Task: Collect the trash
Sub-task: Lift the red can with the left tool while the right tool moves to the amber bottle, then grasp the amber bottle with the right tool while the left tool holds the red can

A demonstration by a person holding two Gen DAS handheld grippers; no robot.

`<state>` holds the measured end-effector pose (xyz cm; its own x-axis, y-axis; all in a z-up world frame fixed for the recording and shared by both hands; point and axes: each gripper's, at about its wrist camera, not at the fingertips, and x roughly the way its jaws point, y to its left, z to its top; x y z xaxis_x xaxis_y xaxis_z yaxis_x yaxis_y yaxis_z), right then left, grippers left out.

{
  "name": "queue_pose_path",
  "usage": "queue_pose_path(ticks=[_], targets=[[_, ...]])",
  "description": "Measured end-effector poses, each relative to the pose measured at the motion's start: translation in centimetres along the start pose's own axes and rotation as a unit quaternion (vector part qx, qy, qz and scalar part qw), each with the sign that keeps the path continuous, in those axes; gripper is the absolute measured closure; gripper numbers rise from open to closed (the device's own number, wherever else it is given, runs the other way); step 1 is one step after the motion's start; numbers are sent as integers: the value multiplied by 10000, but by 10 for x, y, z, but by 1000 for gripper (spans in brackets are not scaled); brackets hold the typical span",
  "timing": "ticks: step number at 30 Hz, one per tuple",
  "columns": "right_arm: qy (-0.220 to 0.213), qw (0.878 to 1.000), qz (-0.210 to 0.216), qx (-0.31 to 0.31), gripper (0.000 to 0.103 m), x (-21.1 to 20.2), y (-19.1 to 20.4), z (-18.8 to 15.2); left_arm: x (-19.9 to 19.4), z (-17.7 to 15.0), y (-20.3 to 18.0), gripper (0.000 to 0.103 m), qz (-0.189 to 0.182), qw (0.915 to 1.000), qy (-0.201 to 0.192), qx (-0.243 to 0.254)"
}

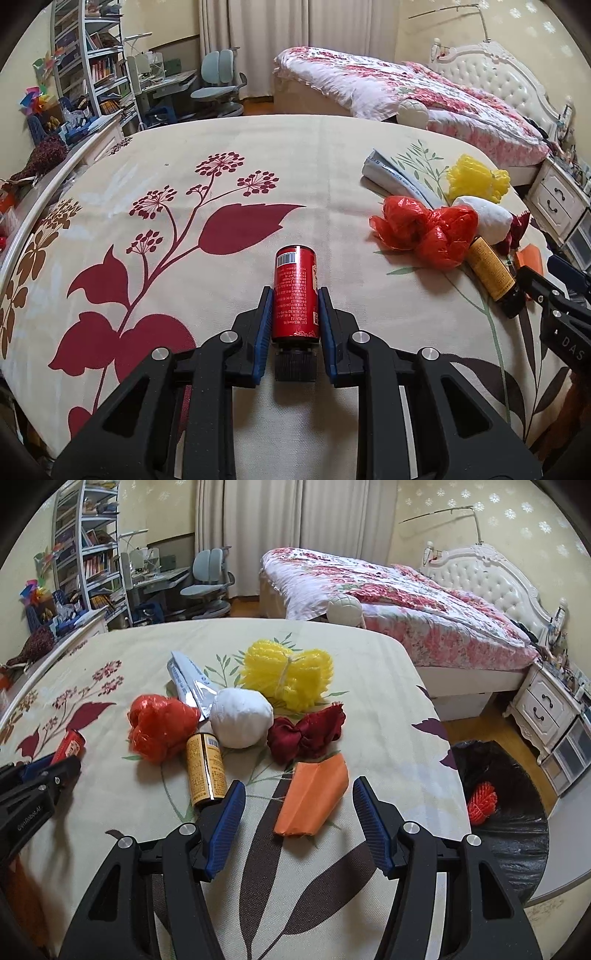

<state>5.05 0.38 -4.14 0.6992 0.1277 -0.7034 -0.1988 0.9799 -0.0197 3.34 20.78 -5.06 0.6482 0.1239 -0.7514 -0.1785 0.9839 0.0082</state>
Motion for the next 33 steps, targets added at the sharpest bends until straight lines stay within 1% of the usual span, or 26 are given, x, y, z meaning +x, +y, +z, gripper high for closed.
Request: queue_pose_path(ticks=[4,7,9,10,16,17,27,33], targets=[[-157,9997,168,25,44,-11,4,6,1,0,5,80,2,10000,10,-58],[-123,9991,414,-28,44,-9,15,10,1,1,7,80,8,10000,10,-85],[-35,9985,541,-75,49,-3,22,10,2,1,8,80,7,10000,7,-95],[27,9983,577,-104,54,1,25,11,2,1,8,80,4,10000,9,-97],[292,9969,710,-143,68,19,34,7,3,0,9,80,-14,9999,18,-109],[318,9967,727,-165,73,20,34,5,3,0,9,80,-15,9999,20,-111],[246,9965,793,-138,75,11,36,3,3,-1,10,80,-28,9999,-22,-124],[94,9969,783,-10,76,-3,24,4,-1,-1,9,80,-60,9998,-66,-158]])
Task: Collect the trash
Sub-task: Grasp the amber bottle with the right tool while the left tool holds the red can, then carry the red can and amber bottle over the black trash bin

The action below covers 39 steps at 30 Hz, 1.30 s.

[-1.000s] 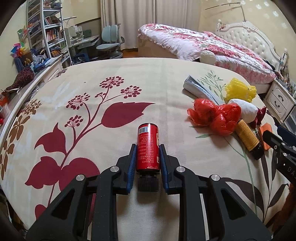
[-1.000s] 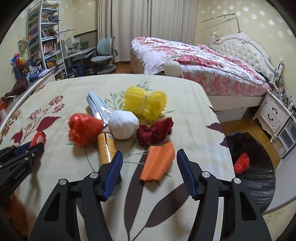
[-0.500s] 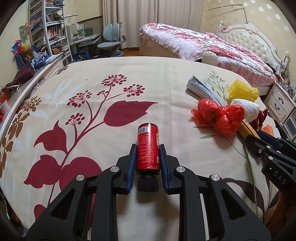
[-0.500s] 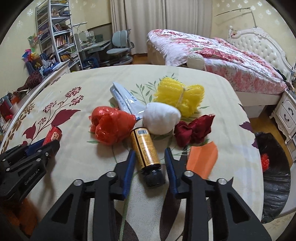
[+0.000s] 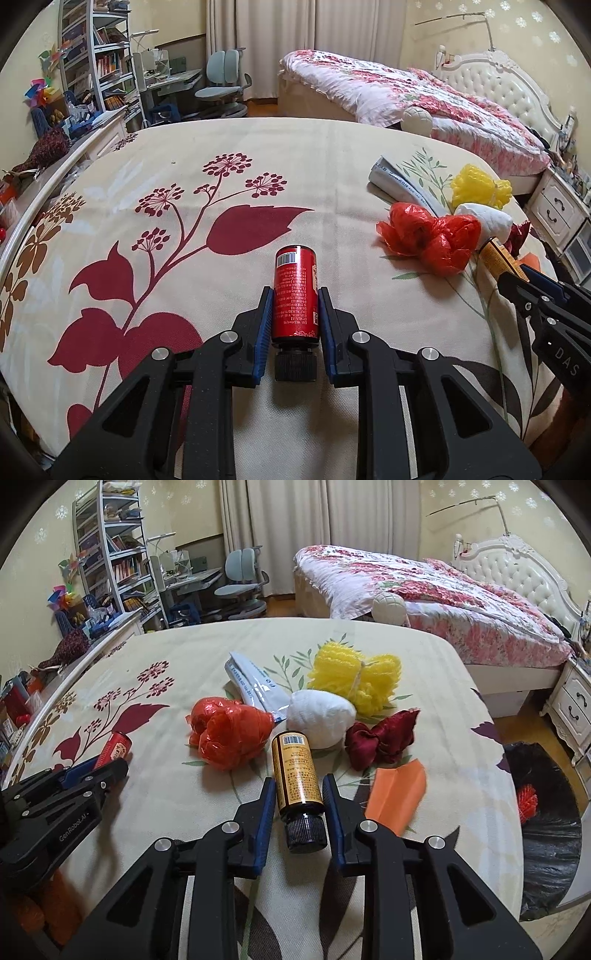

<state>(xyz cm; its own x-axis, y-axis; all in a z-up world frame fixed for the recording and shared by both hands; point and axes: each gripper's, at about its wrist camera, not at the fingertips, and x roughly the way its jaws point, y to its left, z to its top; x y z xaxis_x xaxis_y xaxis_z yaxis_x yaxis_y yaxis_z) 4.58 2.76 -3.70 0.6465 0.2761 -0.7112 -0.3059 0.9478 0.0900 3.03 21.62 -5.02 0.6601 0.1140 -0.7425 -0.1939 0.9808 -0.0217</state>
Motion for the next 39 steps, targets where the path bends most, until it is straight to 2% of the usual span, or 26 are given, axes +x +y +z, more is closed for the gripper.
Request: queue_pose_path(ticks=[10,19,28,39], targets=[[-367,9983,-191,419,76,-37,-40,-4,-16,2,-26,80,-232,9996,-133,135],[-625,9907,-827,878,76,-65,-97,-17,-31,8,-79,80,-676,9962,-311,460],[-708,9765,-1564,1303,76,-78,-156,-34,-36,10,-161,80,-1242,9860,-396,1037],[-620,9596,-1955,1924,76,-68,-219,-51,-23,13,-254,80,-1661,9711,-363,1674]])
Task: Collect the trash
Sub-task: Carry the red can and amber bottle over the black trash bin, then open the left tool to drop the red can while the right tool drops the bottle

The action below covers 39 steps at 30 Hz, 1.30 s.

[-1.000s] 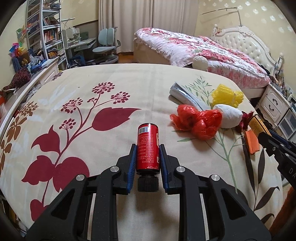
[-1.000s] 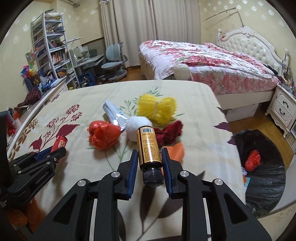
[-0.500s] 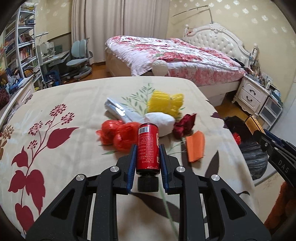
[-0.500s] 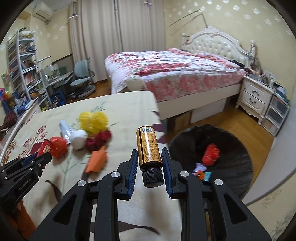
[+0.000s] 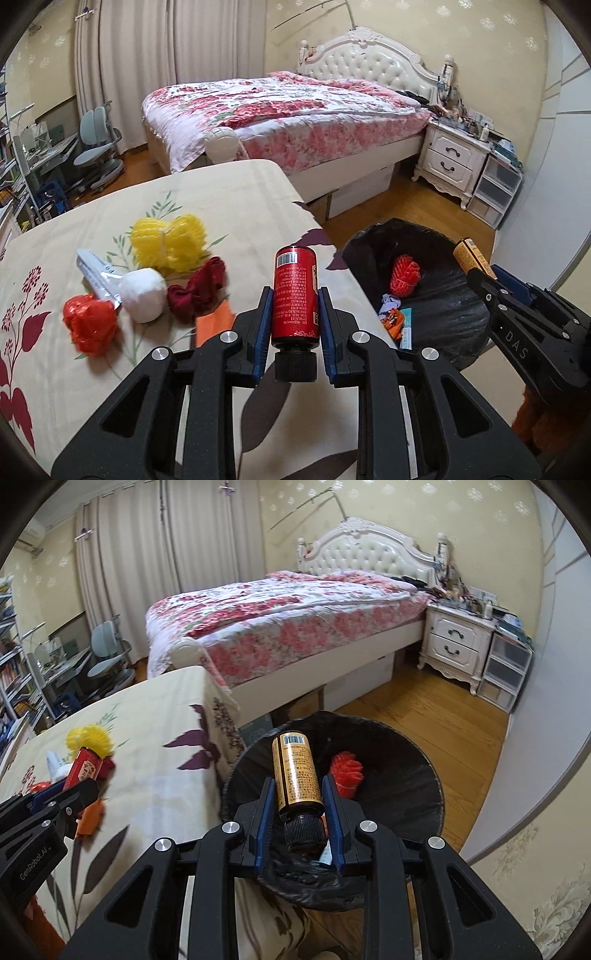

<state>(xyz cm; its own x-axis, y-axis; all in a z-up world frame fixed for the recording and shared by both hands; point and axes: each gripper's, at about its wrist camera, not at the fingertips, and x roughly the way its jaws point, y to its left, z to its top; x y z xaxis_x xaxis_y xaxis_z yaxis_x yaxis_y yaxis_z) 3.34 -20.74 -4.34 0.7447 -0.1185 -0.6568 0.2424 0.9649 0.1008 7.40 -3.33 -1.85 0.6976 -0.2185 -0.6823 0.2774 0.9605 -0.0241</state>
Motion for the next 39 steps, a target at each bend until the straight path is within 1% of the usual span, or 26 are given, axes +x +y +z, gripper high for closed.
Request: queue_pose_path(ticks=[8,11,18,30,31,33,34,35,36,37,38,39], targets=[[47,9992,-365,135,76,19,-22,-1,32,12,-42,80,-109,9993,81,352],[75,9989,-411,205,76,26,-29,-1,43,15,-52,80,-116,9990,125,416],[134,9982,-448,378,76,36,-41,0,64,19,-63,80,-82,9984,260,491],[249,9971,-501,523,75,48,-50,0,79,18,-75,80,-93,9971,402,645],[238,9970,-530,521,75,48,-50,0,79,18,-75,79,-84,9971,407,631],[221,9968,-583,497,70,47,-50,-1,79,16,-74,76,-87,9972,432,606],[197,9967,-612,499,64,46,-50,-1,80,17,-74,68,-93,9972,441,594],[173,9965,-639,502,61,46,-50,0,80,17,-73,62,-100,9974,434,573],[152,9965,-658,499,60,44,-50,0,79,17,-72,53,-99,9976,409,545],[135,9964,-678,494,58,43,-50,0,77,18,-70,51,-95,9980,372,511],[120,9962,-702,492,54,42,-50,1,75,18,-69,50,-91,9981,353,501],[102,9961,-730,489,50,41,-50,0,75,18,-69,45,-85,9981,344,502]])
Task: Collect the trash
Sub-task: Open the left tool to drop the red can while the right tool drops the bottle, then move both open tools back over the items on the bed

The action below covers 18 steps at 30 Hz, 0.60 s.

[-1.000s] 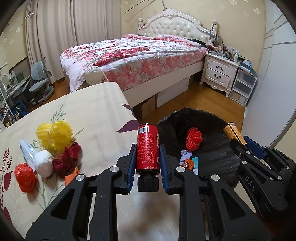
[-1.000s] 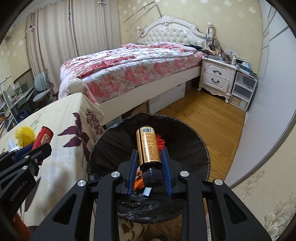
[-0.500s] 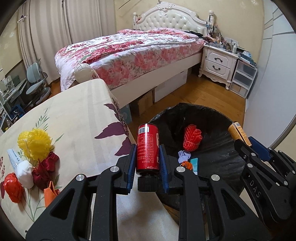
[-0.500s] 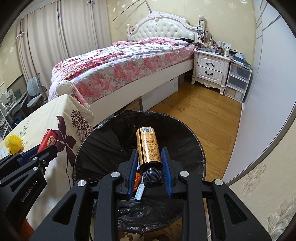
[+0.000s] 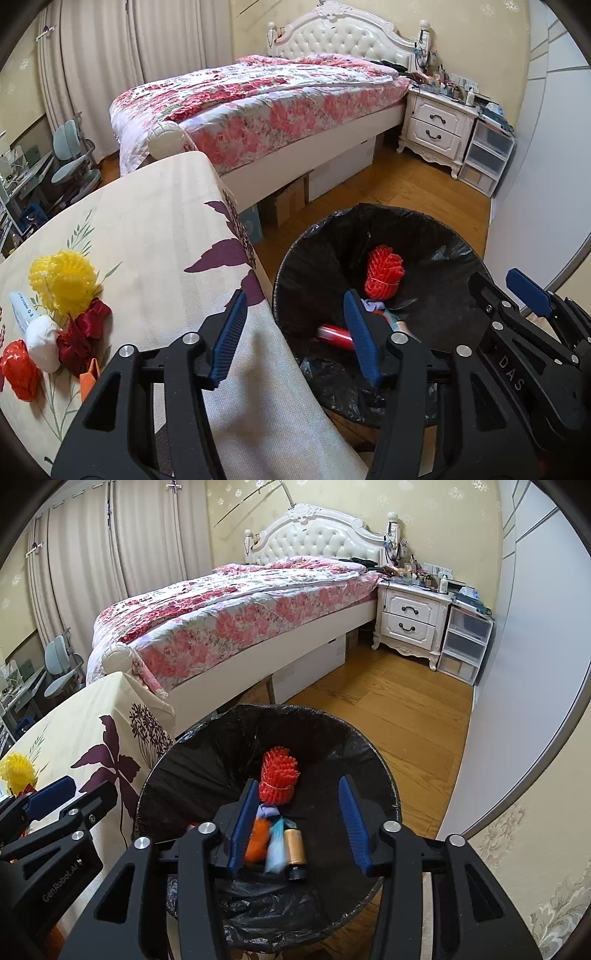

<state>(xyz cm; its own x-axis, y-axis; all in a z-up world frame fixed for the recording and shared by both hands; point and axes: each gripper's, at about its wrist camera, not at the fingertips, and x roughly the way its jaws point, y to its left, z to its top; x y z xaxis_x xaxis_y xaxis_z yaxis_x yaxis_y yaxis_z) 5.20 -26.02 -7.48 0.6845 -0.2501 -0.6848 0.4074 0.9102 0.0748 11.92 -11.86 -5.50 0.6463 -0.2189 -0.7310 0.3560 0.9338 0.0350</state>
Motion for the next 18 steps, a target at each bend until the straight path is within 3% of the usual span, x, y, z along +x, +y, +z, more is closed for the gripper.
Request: queue_pose_path(ticks=[4,9,14,18], targets=[[-61,9999,-73,-35,40,-5,1,0,-6,-2,6,32,67,9999,-81,-62],[-108,9998,-131,-79,24,-11,5,-1,-17,-4,18,24,188,9995,-182,-149],[-152,9997,-143,-111,20,-19,13,-2,-29,-9,35,22,356,9987,-238,-262],[-81,9999,94,-31,19,-22,20,-4,-39,-16,53,21,468,9977,-253,-409]])
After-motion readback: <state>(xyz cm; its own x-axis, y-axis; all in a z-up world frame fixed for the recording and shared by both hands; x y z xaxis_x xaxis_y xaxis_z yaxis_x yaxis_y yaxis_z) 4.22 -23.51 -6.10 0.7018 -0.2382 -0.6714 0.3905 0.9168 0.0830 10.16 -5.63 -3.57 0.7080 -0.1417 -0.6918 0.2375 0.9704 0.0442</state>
